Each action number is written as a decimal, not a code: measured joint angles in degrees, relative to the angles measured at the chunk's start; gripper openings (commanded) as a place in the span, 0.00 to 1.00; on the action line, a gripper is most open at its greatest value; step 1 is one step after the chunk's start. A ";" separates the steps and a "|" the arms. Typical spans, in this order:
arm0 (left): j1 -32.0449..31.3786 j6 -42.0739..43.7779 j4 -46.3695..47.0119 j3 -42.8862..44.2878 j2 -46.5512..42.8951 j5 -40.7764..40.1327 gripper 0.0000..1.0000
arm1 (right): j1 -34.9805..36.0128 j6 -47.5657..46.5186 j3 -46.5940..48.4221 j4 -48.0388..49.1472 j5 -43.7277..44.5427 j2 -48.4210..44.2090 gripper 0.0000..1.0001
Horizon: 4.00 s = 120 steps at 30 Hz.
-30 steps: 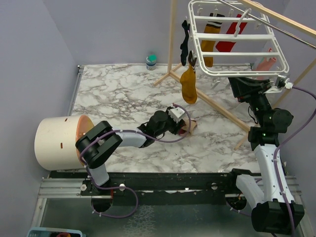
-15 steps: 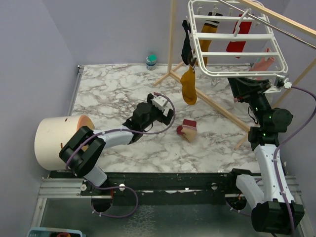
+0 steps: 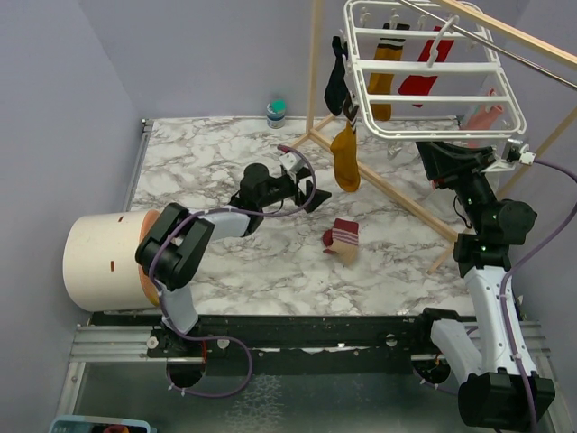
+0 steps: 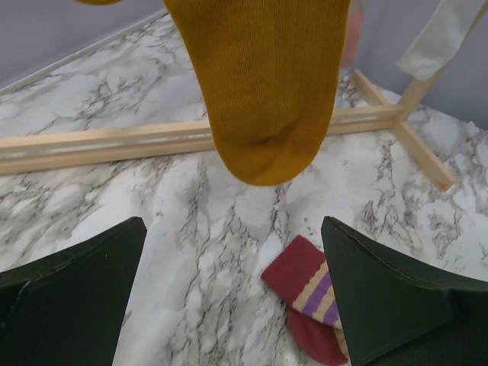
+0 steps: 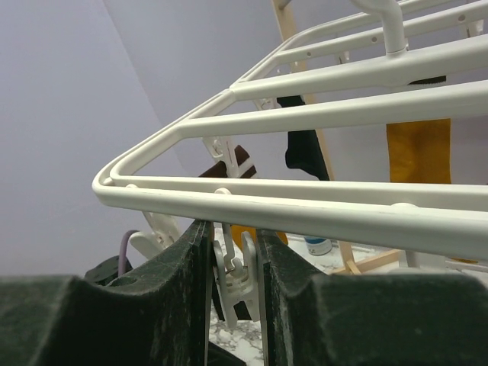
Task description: Remove the socks clipped to the hanger
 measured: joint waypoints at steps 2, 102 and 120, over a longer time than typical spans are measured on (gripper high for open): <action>0.02 -1.20 1.36 2.75 2.89 1.60 0.99 | 0.00 0.00 0.00 -0.28 -0.11 -0.17 0.26; -12.02 -3.15 17.33 -1.18 6.69 3.50 0.00 | 25.90 -12.11 -12.70 28.83 20.81 18.36 0.74; -12.02 -3.15 17.14 -1.18 6.69 3.50 0.00 | 27.76 -16.57 -9.22 39.23 28.72 19.50 0.68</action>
